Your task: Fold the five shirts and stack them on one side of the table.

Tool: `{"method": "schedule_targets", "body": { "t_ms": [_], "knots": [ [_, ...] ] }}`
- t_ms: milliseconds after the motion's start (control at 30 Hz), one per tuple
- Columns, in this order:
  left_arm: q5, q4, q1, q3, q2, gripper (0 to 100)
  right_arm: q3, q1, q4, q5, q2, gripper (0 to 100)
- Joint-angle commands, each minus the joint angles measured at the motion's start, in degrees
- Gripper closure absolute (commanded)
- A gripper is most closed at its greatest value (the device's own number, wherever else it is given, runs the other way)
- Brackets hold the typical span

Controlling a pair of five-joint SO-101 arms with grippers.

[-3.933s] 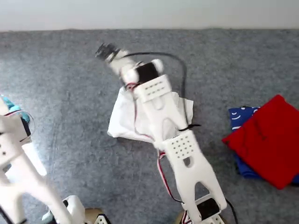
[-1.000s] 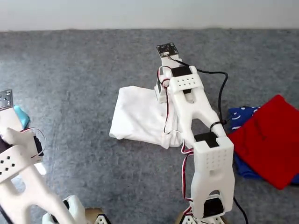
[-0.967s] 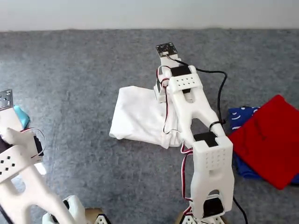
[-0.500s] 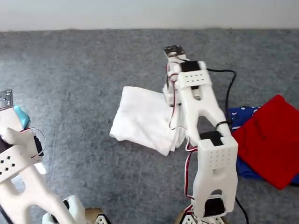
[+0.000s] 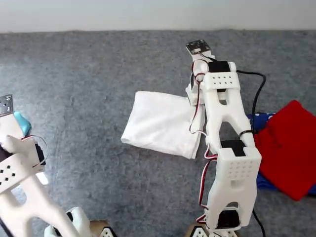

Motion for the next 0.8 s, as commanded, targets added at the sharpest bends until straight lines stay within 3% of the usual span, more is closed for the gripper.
{"method": "schedule_targets", "body": {
  "t_ms": [0,100,167,300,433,767],
  "knots": [
    [-0.53,0.18,0.0,-0.13,-0.97,99,-3.16,0.31,0.48,0.53,-1.36,88.8],
    [-0.53,0.18,0.0,-0.13,-0.97,99,-5.98,-1.36,5.32,0.44,-2.86,76.7],
    [-0.53,0.18,0.0,-0.13,-1.05,99,-8.26,-3.03,8.48,0.44,-4.0,74.2],
    [-0.53,0.18,0.0,-0.13,-1.14,99,-10.99,-9.54,14.11,0.53,-6.81,81.4],
    [-0.53,0.26,-0.18,-0.13,-1.14,99,-11.34,-16.48,15.08,0.53,-7.08,98.5],
    [-0.53,0.26,-0.26,-0.13,-1.14,99,-11.34,-31.78,13.76,0.88,0.92,98.8]
  ]
}}
